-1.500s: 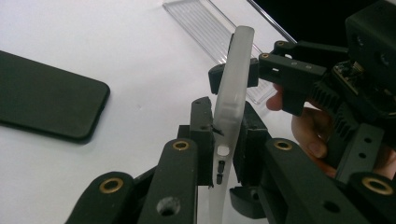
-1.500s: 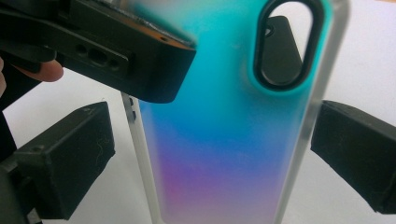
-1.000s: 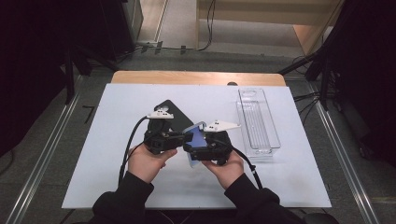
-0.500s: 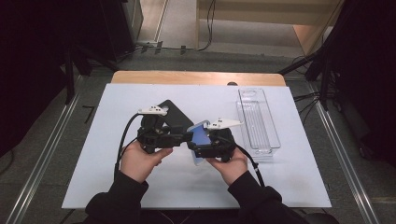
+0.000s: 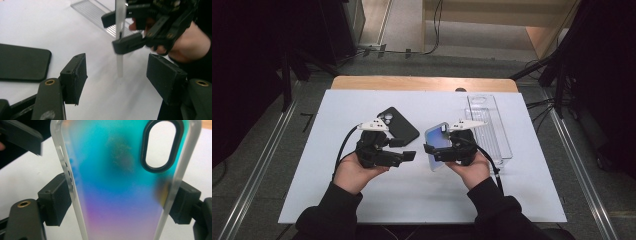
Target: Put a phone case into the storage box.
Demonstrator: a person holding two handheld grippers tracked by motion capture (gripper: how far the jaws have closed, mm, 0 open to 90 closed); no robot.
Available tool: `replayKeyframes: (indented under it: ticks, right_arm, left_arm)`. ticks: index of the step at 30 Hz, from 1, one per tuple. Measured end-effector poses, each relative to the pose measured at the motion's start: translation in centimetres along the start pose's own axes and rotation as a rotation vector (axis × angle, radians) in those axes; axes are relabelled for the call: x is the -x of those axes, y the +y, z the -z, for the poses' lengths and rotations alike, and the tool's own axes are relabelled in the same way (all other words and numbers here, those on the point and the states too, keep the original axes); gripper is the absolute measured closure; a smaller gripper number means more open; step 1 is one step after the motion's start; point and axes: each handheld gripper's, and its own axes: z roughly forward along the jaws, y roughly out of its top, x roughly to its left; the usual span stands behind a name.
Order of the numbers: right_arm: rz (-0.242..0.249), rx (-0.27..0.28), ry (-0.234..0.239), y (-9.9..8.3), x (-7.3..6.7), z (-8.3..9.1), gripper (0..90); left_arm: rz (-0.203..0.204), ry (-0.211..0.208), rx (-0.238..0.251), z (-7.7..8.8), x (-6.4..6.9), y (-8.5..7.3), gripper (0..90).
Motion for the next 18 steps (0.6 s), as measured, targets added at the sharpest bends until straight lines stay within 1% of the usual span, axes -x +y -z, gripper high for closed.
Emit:
replayKeyframes:
  ticks: [2,4,7,8,11,14,16,18]
  right_arm:
    - [0.019,-0.006,0.015,0.1,0.2,0.2,16.2]
    - [0.035,-0.007,0.019,0.2,0.4,0.5,16.2]
    - [0.041,0.000,0.037,0.4,0.6,0.9,16.2]
    - [0.050,0.004,0.046,0.5,0.6,1.1,16.2]
    - [0.064,0.007,0.052,0.7,0.7,1.5,16.2]
    - [0.084,0.009,0.072,0.8,0.7,1.8,16.2]
    - [0.098,0.013,0.081,1.0,0.8,2.1,16.2]
    - [0.104,0.013,0.090,1.1,0.9,2.4,16.1]
  left_arm:
    - [-0.014,0.006,-0.007,-0.2,-0.2,-0.6,33.1]
    - [-0.039,0.009,-0.012,-0.3,-0.5,-1.2,33.2]
    - [-0.058,-0.004,-0.026,-0.4,-0.8,-2.4,33.2]
    - [-0.056,-0.007,-0.026,-0.5,-0.8,-2.7,33.2]
    - [-0.045,-0.018,-0.037,-0.4,-1.1,-3.9,33.3]
    - [-0.055,0.002,-0.044,-0.2,-1.4,-5.1,33.2]
    - [-0.052,0.003,-0.048,0.0,-1.6,-5.6,33.3]
    - [-0.040,-0.002,-0.038,0.3,-1.9,-6.0,33.2]
